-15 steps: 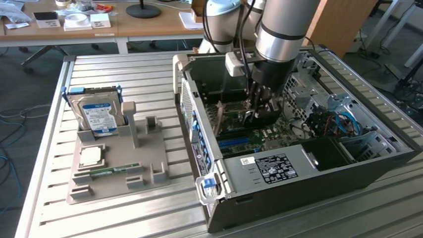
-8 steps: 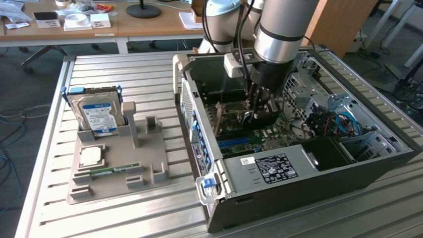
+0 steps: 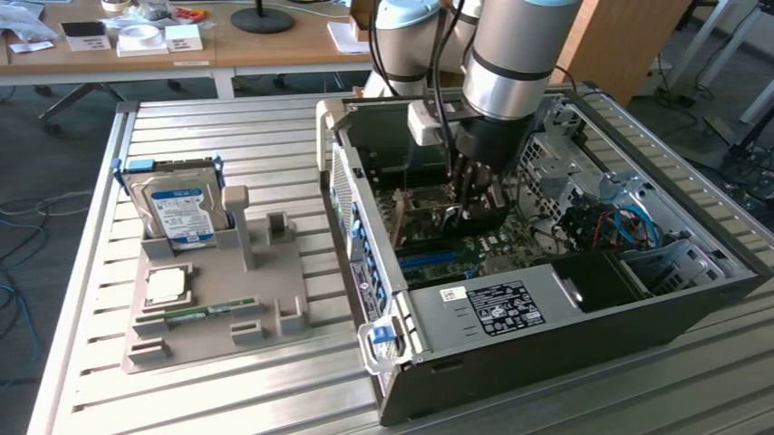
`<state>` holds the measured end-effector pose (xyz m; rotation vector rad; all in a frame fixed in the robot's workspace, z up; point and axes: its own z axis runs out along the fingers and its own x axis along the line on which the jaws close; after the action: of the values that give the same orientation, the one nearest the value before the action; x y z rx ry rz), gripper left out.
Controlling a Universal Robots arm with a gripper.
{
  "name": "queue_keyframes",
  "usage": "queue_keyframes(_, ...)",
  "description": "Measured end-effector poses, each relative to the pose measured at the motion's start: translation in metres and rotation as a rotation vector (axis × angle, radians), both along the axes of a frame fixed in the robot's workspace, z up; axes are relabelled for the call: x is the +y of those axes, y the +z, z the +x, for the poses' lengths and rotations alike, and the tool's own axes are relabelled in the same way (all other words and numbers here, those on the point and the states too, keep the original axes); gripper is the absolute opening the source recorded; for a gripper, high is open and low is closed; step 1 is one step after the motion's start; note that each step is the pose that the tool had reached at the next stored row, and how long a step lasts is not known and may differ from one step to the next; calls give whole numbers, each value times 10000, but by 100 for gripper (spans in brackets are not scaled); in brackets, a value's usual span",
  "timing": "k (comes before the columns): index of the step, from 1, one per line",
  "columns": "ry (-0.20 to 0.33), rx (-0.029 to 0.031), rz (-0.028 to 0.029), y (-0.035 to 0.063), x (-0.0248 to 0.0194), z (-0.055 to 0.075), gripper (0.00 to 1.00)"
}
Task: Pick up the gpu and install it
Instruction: 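Insert the gpu into the slot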
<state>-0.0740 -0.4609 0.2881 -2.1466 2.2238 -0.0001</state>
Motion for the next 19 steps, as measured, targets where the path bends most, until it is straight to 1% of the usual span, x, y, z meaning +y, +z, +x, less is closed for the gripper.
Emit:
queue_keyframes(9,3,-1,7,-15,0,-44,27)
queue_keyframes(15,10,-2,11,-78,0,-60,27)
queue_keyframes(19,10,0,9,-79,0,-61,27)
